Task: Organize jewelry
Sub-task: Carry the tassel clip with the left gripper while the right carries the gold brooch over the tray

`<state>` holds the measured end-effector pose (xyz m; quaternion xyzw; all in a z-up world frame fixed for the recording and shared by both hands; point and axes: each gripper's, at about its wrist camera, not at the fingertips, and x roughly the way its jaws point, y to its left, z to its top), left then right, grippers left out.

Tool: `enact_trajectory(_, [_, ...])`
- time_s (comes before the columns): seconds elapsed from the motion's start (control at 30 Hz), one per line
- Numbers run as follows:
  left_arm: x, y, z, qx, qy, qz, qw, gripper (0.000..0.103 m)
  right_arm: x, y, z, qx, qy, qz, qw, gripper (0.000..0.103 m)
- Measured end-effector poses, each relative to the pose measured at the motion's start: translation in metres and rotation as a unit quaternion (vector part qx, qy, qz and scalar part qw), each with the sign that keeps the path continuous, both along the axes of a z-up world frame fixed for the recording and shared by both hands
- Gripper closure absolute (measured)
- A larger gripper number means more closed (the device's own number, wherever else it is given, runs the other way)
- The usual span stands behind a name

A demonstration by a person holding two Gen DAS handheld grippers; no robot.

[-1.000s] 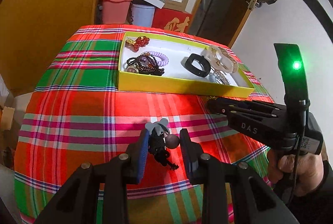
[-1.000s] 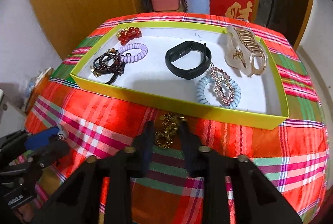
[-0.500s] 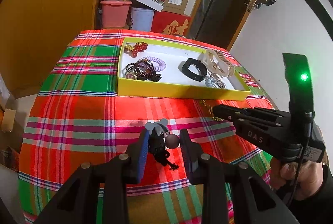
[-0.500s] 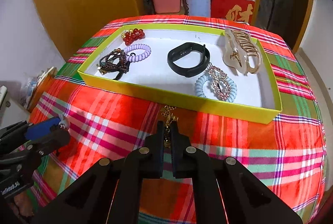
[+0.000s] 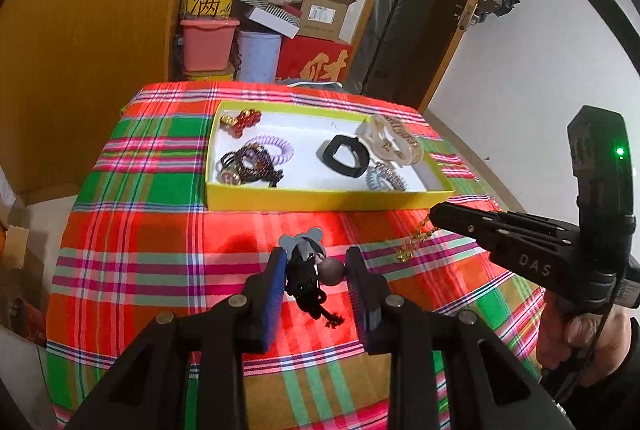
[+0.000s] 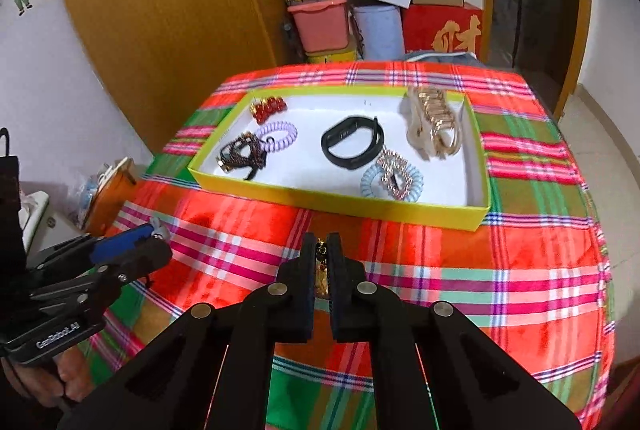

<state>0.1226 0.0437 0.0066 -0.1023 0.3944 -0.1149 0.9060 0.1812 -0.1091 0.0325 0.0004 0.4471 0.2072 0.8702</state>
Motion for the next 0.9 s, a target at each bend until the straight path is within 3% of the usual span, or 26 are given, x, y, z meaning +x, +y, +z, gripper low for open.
enact_trajectory(0.4, [0.014, -0.009, 0.022, 0.007, -0.019, -0.020, 0.9996, 0.073, -0.004, -0.004, 0.042, 0.012, -0.042, 0.013, 0.999, 0.098])
enact_trajectory(0.9, [0.072, -0.015, 0.038, 0.028, -0.038, -0.035, 0.9983, 0.073, 0.036, -0.002, 0.063, 0.023, -0.062, 0.019, 0.998, 0.098])
